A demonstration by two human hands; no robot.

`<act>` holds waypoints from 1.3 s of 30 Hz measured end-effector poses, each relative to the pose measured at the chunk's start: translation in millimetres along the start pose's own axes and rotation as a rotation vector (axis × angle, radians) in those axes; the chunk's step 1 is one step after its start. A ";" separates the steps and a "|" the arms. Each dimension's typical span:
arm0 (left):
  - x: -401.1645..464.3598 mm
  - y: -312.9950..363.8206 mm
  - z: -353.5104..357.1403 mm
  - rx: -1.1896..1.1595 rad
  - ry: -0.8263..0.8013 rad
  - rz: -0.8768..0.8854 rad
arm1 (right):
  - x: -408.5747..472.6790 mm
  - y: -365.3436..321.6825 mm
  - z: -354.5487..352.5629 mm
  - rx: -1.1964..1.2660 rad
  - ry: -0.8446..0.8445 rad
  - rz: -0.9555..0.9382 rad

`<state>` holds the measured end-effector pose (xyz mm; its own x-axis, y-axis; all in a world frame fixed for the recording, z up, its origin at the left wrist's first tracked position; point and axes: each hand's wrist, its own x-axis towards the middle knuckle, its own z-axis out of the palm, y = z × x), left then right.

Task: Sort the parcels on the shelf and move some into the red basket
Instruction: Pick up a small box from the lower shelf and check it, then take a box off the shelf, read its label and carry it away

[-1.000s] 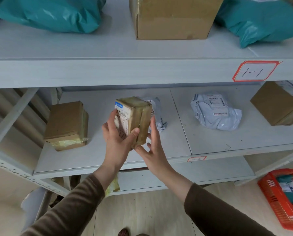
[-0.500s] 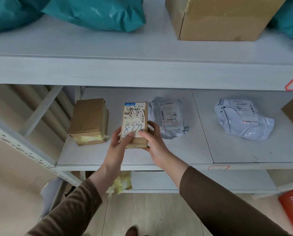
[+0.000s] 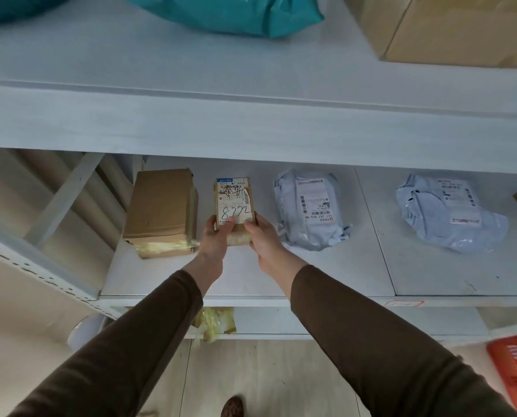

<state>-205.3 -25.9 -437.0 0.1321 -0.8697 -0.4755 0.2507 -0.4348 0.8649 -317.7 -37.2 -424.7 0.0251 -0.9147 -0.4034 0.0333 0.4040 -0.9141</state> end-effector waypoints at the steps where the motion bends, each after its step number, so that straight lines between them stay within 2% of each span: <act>1: 8.9 -0.9 -0.9 0.010 -0.004 -0.001 | 5.7 -0.7 1.9 0.002 0.003 0.003; 9: 40.4 1.1 -10.5 0.161 -0.110 -0.021 | 42.2 11.5 13.5 -0.027 0.070 0.028; 15: 23.2 16.3 -4.5 0.322 -0.065 0.013 | 39.9 4.7 14.8 -0.113 0.156 -0.014; 16: 16.5 20.5 -3.8 0.368 -0.053 0.035 | 38.1 2.0 16.6 -0.169 0.185 -0.047; 19: -3.8 36.8 -5.9 0.408 -0.052 0.173 | 33.2 -7.5 26.7 -0.338 0.251 -0.304; 21: -16.4 52.1 -15.7 0.372 -0.056 0.274 | 24.3 -19.0 38.8 -0.399 0.246 -0.445; 24: -18.8 71.8 -51.2 0.421 0.008 0.454 | 8.8 -35.5 62.4 -0.412 0.188 -0.525; 26: -7.6 80.1 -86.5 0.490 0.148 0.441 | 5.3 -37.0 82.4 -0.407 0.080 -0.486; 28: 2.7 84.0 -122.1 0.513 0.251 0.343 | 4.2 -36.8 101.3 -0.330 -0.013 -0.310; 30: 10.7 80.5 -150.4 0.475 0.312 0.189 | 2.4 -33.1 114.6 -0.239 -0.078 -0.090; 32: 11.9 72.3 -166.2 0.397 0.303 0.040 | 4.5 -25.2 123.2 -0.234 -0.137 0.053; 35: 5.9 59.5 -171.7 0.237 0.211 -0.081 | 8.8 -11.5 128.2 -0.268 -0.218 0.118; 39: -14.0 59.0 -171.5 0.179 0.248 -0.027 | -6.9 -17.9 121.9 -0.273 -0.223 0.066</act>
<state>-27.9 0.6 -406.8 0.3634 -0.7833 -0.5043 0.0867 -0.5105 0.8555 -196.7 -36.9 -400.7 0.2371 -0.8497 -0.4710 -0.2433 0.4174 -0.8755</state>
